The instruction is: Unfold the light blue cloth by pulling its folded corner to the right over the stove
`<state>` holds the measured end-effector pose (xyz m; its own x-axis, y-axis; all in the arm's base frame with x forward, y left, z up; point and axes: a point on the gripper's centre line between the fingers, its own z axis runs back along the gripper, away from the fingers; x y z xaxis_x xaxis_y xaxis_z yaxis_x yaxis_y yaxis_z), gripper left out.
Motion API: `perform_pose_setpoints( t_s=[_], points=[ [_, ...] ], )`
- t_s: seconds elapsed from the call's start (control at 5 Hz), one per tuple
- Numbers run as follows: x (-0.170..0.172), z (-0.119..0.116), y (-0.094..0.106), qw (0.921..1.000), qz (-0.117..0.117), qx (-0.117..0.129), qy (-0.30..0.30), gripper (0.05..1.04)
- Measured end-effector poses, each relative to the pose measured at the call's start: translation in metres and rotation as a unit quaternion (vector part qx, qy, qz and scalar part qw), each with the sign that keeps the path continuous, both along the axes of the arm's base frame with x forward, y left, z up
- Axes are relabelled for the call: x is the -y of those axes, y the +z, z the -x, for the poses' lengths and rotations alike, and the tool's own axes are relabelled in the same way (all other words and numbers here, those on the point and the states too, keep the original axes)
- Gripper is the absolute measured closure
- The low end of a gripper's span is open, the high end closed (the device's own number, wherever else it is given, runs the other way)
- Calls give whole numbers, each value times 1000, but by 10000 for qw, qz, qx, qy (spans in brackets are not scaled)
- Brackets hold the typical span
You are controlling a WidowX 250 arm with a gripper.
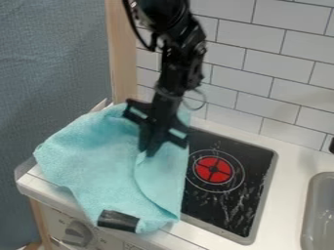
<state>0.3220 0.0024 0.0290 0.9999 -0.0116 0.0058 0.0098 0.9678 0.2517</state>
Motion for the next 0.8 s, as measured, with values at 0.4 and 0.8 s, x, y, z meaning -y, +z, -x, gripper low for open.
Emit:
perform_pose_setpoints(
  t_s=[0.4,0.8],
  points=[
    [42,-4,13,9990,410,30,-181,1033],
    [97,-12,21,9952,848,-10,-481,1033]
  ],
)
